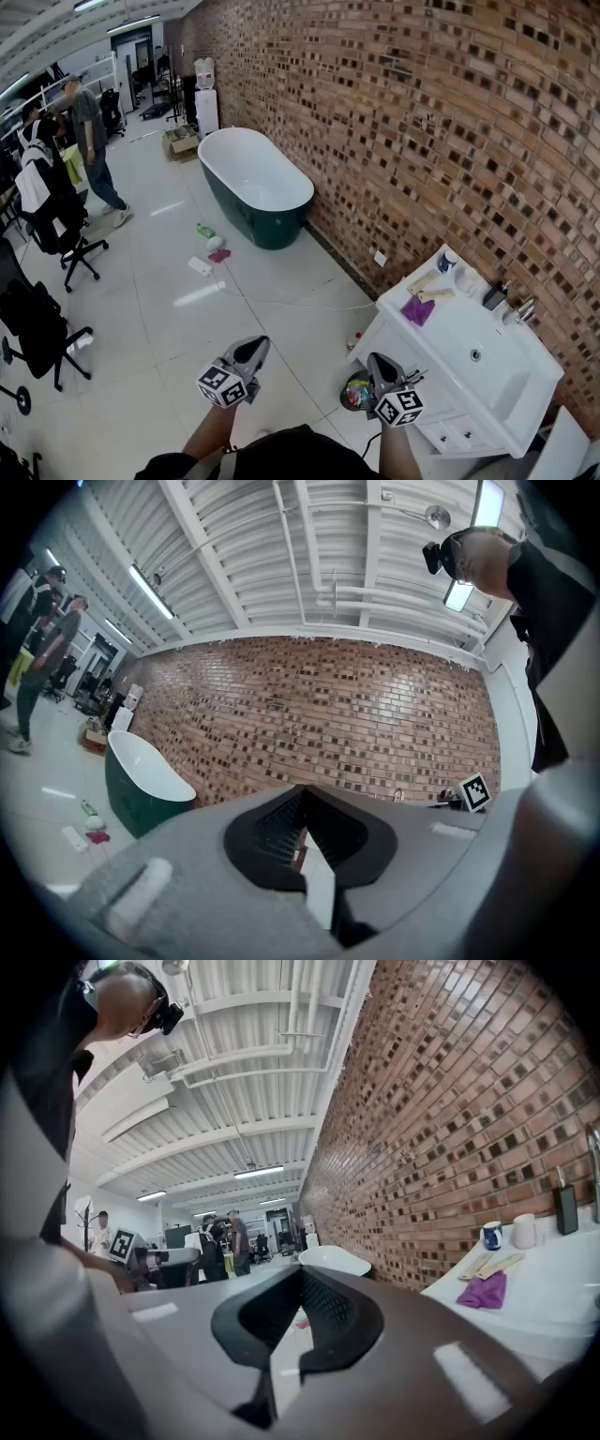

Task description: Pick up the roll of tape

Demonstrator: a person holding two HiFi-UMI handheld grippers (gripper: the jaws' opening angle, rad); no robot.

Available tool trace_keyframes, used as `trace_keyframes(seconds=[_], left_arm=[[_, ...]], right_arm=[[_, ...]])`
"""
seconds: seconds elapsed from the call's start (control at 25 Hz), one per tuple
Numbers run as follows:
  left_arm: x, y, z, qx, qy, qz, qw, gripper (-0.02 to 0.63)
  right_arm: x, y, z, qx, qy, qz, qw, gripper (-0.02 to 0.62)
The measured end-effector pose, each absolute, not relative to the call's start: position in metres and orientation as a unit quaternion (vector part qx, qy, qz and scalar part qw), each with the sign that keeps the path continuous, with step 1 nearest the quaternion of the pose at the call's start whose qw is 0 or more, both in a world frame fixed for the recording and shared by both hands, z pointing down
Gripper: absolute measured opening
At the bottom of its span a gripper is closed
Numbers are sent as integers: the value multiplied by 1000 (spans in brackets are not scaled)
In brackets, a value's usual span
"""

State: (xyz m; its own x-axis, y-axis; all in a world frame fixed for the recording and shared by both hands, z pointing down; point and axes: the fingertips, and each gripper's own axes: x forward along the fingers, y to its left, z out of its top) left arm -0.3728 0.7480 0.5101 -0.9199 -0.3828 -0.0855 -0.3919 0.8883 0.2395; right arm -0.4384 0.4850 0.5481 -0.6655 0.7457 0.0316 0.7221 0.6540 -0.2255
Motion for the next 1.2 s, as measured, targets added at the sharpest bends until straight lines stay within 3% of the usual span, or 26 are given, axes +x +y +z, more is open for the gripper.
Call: trace_keyframes(seconds=[0.72,1.2], left_arm=[[-456,543,507,-350,933,88,13,2],[-476,450,493,-494,863,108,5,2]], right_arm=[[-432,305,545,-300,-949,73,62,6],[-397,254,536,-155,-980,123,30,6]])
